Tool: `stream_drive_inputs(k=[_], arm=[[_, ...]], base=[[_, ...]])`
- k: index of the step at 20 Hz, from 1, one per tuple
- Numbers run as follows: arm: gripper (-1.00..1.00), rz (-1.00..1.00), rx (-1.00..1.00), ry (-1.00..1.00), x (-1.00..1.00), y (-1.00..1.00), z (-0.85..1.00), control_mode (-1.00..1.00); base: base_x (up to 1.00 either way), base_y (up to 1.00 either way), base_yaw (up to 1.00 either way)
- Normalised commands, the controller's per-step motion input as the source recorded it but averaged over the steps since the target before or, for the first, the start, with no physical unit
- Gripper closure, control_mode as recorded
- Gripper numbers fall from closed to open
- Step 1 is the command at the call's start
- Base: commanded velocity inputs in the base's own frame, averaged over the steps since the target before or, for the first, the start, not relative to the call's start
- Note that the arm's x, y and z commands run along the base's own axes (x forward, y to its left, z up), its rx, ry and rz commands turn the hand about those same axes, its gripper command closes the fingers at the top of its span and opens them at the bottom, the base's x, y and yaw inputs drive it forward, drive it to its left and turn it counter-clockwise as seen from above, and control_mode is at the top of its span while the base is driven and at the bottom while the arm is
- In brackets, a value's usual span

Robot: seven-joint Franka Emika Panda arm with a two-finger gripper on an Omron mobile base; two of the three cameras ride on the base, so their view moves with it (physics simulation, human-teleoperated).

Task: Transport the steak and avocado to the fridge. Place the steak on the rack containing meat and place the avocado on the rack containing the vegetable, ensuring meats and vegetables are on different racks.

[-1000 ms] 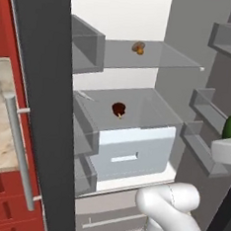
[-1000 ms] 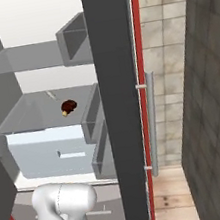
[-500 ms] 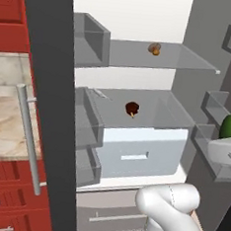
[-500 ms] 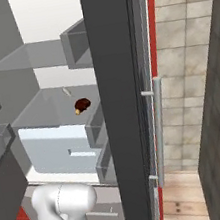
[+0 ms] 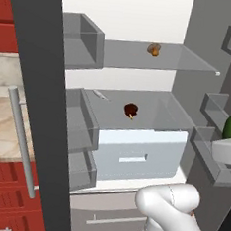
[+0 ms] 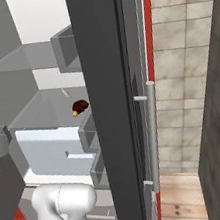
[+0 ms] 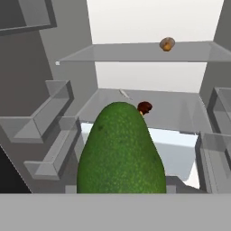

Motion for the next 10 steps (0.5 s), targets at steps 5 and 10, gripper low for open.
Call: stream_drive_inputs(k=[5,10], arm=[[1.0,0.0,0.0,0.0,0.0,0.0,0.0,1.0],[1.0,0.0,0.0,0.0,0.0,0.0,0.0,1.0]], base=[[0.48,0.0,-0.02],[0.63,0.0,0.0]])
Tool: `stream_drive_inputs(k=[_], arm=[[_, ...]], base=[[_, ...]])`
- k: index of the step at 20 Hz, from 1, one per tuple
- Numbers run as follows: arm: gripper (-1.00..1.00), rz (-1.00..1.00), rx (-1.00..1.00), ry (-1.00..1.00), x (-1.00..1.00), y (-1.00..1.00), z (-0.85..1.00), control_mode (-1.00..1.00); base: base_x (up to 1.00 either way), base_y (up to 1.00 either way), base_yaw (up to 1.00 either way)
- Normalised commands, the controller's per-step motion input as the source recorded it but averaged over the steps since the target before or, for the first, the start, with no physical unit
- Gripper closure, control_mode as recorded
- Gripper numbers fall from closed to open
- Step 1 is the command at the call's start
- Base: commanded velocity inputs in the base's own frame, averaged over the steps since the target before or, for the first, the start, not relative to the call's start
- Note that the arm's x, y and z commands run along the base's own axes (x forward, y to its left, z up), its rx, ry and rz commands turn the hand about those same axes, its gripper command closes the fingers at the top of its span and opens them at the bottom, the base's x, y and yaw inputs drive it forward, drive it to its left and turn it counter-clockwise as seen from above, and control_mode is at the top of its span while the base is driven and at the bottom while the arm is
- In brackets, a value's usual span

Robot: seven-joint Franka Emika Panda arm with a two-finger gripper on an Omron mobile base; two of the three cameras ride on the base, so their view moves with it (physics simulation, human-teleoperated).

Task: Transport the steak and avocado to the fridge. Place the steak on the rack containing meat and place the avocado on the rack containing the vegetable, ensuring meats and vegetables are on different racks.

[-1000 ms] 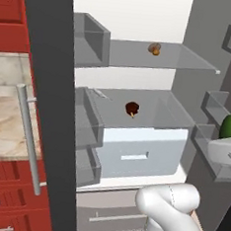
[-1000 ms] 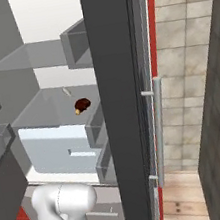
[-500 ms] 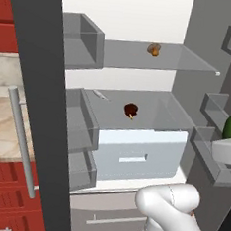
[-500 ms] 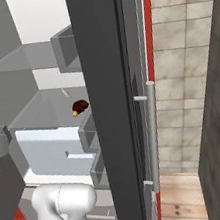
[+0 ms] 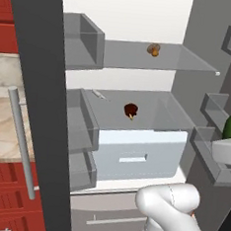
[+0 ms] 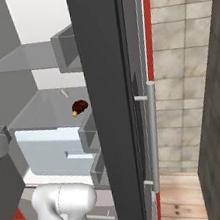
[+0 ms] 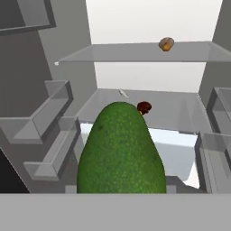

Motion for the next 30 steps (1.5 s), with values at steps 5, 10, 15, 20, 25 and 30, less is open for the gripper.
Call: stream_drive_inputs(k=[5,10,15,20,25,30], arm=[[1.0,0.0,0.0,0.0,0.0,0.0,0.0,1.0],[1.0,0.0,0.0,0.0,0.2,0.0,0.0,-1.0],[1.0,0.0,0.0,-0.01,0.59,0.0,0.04,-1.0],[1.0,0.0,0.0,0.0,0.41,0.0,0.13,-1.0],[1.0,0.0,0.0,0.0,0.13,0.0,0.02,-1.0],[1.0,-0.02,0.0,-0.02,0.39,0.0,0.01,-1.0]], base=[[0.6,0.0,0.0],[0.29,0.0,0.0],[0.0,0.0,0.0],[0.0,0.0,0.0],[0.0,0.0,0.0],[0.0,0.0,0.0]])
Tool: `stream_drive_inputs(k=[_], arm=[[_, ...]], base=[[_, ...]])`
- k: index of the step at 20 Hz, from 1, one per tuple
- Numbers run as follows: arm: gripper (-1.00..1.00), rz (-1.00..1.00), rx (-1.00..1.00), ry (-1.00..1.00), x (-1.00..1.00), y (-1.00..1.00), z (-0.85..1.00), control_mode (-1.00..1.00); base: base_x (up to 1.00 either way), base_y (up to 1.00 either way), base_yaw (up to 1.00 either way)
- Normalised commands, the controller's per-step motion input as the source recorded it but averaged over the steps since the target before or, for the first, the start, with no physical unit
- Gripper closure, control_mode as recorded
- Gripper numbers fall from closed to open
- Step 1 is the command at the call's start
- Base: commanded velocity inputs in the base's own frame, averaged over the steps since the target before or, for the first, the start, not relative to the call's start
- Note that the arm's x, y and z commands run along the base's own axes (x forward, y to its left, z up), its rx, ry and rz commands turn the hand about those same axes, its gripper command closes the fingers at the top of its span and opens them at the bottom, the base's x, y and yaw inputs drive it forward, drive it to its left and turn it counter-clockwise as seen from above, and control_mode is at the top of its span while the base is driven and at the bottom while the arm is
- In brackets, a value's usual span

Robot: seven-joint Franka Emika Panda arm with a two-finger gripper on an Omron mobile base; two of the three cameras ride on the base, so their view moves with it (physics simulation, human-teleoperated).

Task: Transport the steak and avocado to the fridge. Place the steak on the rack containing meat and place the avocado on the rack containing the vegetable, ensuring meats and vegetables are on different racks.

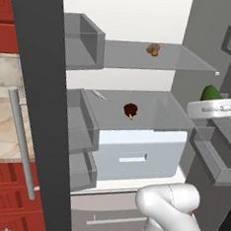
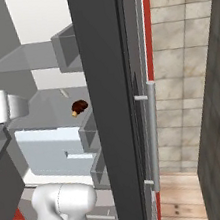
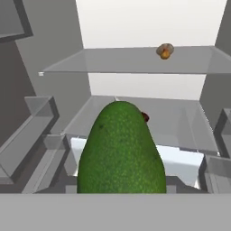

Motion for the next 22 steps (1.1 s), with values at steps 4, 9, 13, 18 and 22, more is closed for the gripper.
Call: stream_drive_inputs(k=[4,9,13,18,22], arm=[[1.0,-0.04,0.0,-0.02,0.46,0.0,0.02,-1.0],[1.0,0.0,-0.01,-0.19,0.14,0.06,0.0,-1.0],[1.0,0.0,-0.05,-0.37,0.13,0.09,0.0,-1.0],[1.0,0.0,0.0,-0.06,0.45,0.02,0.12,-1.0],[1.0,0.0,0.0,0.01,0.51,0.0,0.1,-1.0]], base=[[0.0,0.0,0.0],[0.0,0.0,0.0],[0.0,0.0,0.0],[0.0,0.0,0.0],[0.0,0.0,0.0]])
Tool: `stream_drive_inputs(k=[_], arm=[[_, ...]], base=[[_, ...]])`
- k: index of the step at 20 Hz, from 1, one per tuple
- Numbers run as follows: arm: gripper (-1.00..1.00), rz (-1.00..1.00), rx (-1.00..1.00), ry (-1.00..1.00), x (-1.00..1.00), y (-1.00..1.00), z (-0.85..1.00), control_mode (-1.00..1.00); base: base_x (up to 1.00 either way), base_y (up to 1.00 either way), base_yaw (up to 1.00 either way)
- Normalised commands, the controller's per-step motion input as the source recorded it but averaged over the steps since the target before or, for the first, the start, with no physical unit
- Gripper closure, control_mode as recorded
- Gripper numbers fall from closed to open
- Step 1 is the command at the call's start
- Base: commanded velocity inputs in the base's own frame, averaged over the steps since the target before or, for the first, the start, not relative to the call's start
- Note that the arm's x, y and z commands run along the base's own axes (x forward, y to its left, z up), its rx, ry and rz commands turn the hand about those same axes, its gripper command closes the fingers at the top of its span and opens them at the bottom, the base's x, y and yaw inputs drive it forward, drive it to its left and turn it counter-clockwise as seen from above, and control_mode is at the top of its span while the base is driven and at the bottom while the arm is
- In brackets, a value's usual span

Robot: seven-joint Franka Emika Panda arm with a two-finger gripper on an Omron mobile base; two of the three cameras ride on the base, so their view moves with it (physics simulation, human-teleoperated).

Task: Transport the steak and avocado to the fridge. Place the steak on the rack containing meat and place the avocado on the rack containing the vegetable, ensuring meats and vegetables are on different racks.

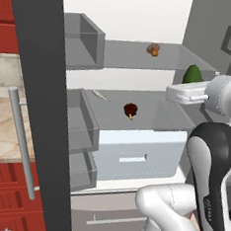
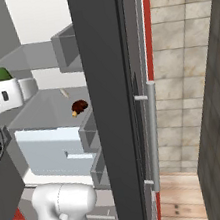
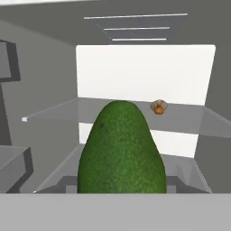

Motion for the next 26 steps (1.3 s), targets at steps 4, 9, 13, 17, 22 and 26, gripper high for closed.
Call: stream_drive_inputs(k=[4,9,13,17,22,26], arm=[[1.0,0.0,0.0,0.0,0.62,0.0,0.01,-1.0],[1.0,0.0,0.0,0.04,0.85,0.0,0.0,-1.0],[1.0,0.0,0.0,0.01,0.78,0.0,0.0,-1.0],[1.0,0.0,0.0,0.03,0.71,0.0,0.0,-1.0],[1.0,-0.02,-0.01,0.01,0.69,0.06,0.0,-1.0],[1.0,-0.04,-0.03,0.0,0.72,0.16,0.0,-1.0]], base=[[0.0,0.0,0.0],[0.0,0.0,0.0],[0.0,0.0,0.0],[0.0,0.0,0.0],[0.0,0.0,0.0],[0.0,0.0,0.0]])
